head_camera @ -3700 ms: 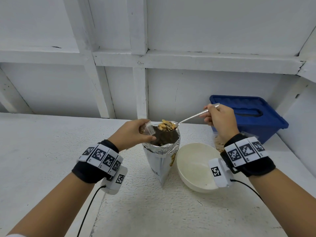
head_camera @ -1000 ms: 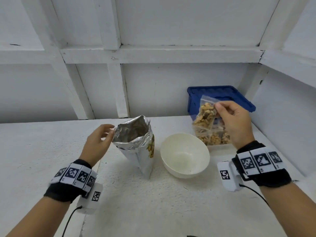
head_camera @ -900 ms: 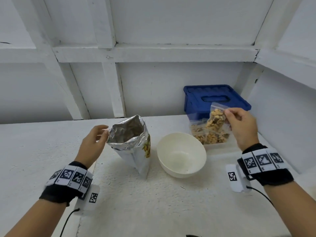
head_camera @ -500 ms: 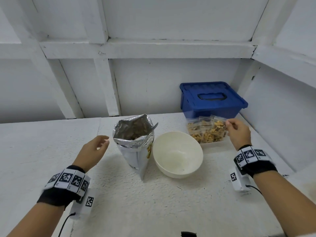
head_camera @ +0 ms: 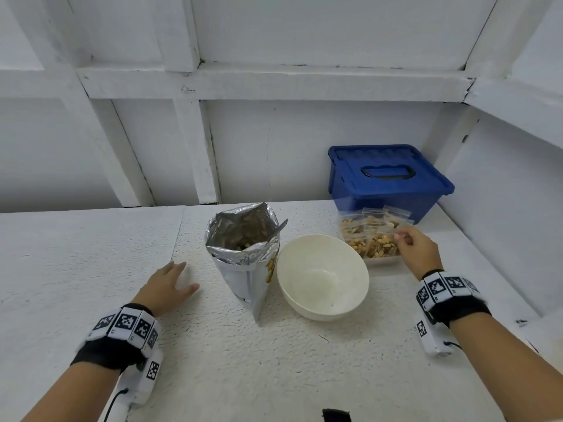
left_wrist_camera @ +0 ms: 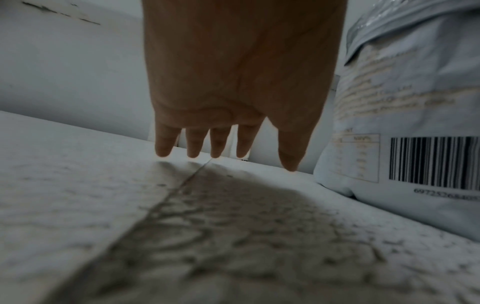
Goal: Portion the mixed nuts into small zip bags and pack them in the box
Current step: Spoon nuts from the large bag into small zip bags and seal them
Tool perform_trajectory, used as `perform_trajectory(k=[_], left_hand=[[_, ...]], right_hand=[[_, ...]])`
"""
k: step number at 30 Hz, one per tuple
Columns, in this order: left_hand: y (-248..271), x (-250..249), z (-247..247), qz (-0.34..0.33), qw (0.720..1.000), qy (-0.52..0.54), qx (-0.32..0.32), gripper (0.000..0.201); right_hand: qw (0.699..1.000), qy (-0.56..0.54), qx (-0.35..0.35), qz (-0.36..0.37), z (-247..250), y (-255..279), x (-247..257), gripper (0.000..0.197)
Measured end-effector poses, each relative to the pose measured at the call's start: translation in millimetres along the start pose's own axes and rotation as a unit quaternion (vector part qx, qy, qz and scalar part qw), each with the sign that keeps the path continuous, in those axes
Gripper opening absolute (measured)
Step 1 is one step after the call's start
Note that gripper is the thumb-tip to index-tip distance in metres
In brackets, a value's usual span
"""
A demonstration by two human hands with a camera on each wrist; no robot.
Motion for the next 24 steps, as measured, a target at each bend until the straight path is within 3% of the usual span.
perform_trajectory(k=[3,7,9,14,18,21,24], left_hand=[[-2.8,2.9,-3.5,0.009,0.999,-0.037,0.03,0.07],[-6.5,4.9,-6.4,0.011,0.997,-0.066,0.037,0.071],[-7.6,5.0,-8.1,0.015,0.997,-0.07,0.035,0.071],[-10.4,7.3,-10.5,0.012,0.997,-0.067,0.026,0.07],[-9.6,5.9,-11.2,0.011,0.997,-0.068,0.02,0.068],[-9.4,4.3,-11.6,0.019,0.997,-0.073,0.016,0.068],[-10.2,4.9,-13.3,0.025,0.997,-0.074,0.014,0.069]], right_hand=[[0.999,0.006,-0.049,0.011,3.2,5.1,8.7,0.037],[0.989,0.011,-0.101,0.104,6.6,32.4,36.3,0.037],[0.985,-0.001,-0.06,0.162,0.9,52.2,56.3,0.033],[0.953,0.079,0.164,0.242,-33.5,83.9,83.5,0.026],[0.89,0.261,0.296,0.228,-57.3,87.4,88.0,0.053],[0.852,0.324,0.343,0.229,-66.9,85.4,90.2,0.073],[0.839,0.364,0.336,0.226,-71.9,85.1,90.1,0.075]])
Point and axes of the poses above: each hand's wrist, its own y-axis away from the middle knuckle, its own z-axis out of the back of the hand, x = y × z, the point moved 2 cm from there along -y, towards the middle knuckle, and after that the axes turned 10 degrees about y, right-handed, at the moved point
